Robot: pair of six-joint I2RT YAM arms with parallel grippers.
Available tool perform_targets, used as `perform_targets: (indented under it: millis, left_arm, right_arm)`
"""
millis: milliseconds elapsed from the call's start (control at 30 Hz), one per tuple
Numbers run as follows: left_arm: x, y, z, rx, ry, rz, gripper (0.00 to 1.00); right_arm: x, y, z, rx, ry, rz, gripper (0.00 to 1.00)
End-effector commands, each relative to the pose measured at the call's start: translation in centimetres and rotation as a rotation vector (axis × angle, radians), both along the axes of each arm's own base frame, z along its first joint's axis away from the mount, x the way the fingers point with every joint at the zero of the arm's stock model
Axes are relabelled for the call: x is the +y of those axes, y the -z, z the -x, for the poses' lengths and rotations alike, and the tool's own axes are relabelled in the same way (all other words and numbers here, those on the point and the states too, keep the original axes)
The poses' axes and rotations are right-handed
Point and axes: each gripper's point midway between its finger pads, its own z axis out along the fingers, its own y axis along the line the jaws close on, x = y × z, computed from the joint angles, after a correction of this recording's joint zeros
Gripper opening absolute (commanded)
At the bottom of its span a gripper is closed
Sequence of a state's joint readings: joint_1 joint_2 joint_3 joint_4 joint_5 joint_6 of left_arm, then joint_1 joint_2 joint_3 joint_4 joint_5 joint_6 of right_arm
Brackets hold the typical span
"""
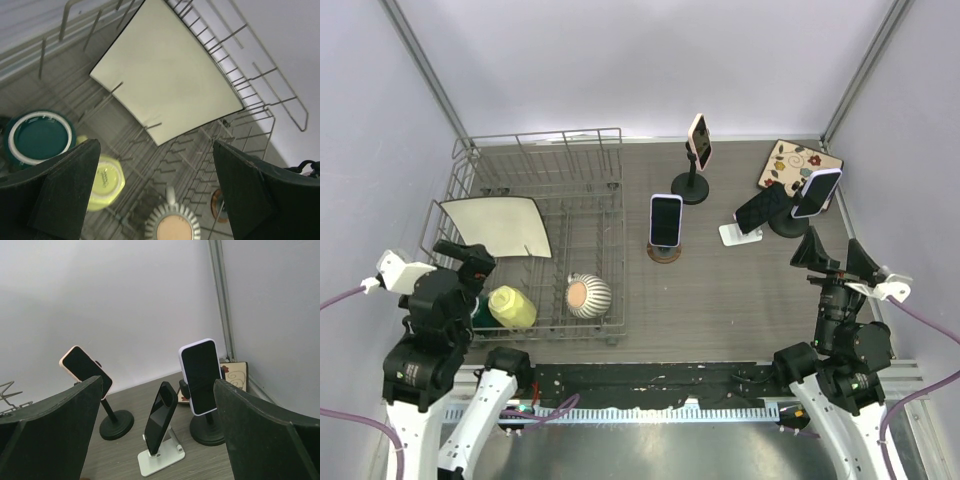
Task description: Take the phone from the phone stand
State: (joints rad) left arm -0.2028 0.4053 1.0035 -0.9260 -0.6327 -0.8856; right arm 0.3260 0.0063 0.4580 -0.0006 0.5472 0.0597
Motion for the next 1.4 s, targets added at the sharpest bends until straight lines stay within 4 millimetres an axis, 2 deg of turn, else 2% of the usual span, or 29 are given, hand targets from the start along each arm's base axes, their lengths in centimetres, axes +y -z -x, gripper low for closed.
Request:
perform_targets:
  millis: [0,100,300,333,433,533,633,833,1167,1300,1367]
  left_arm:
    - [-0.3,3.3,3.6,0.246,-0.051,0.121,1.00]
    - [-0.5,4.2,5.1,0.319,-0.064,0.164,1.00]
    - [-1.6,7.0,7.0,0.464,-0.070,0.239,1.00]
    - [-1.5,7.6,7.8,0.509,-0.080,0.238,1.00]
    - [-1.7,8.4,9.0,0.572,-0.087,0.258,1.00]
    - [-2.3,9.0,9.3,0.596,-0.053,0.269,1.00]
    - [-2.7,11.0,9.6,0.644,-0.070,0.299,1.00]
    - [-4.1,13.5,8.4,0.645,-0.032,0.356,1.00]
    - [-5.4,14.2,6.2,0.589,0.028,0.390,1.00]
    - [-5.5,13.0,5.1,0.525,0.056,0.374,1.00]
    - [-5.2,11.7,4.7,0.489,0.065,0.355,1.00]
  right_arm:
    - [0.5,-1.2,0.5,-0.035,-0.036,-0.013,0.98]
    - [0.5,-1.4,0.6,-0.039,-0.044,-0.019,0.98]
    - [0.8,-1.5,0.7,-0.041,-0.063,-0.023,0.98]
    - [0.8,-1.5,0.6,-0.038,-0.062,-0.023,0.98]
    - [0.9,-1.6,0.7,-0.042,-0.064,-0.024,0.98]
    - [0.8,-1.5,0.7,-0.040,-0.062,-0.023,0.98]
    - [1.0,-0.9,0.5,-0.014,-0.065,-0.014,0.98]
    - [1.0,-0.8,0.5,-0.007,-0.066,-0.016,0.98]
    - [1.0,-0.8,0.5,-0.006,-0.065,-0.012,0.98]
    - [1.1,-0.8,0.5,-0.005,-0.073,-0.002,0.98]
    - [2.2,-1.1,0.4,-0.015,-0.129,0.031,0.98]
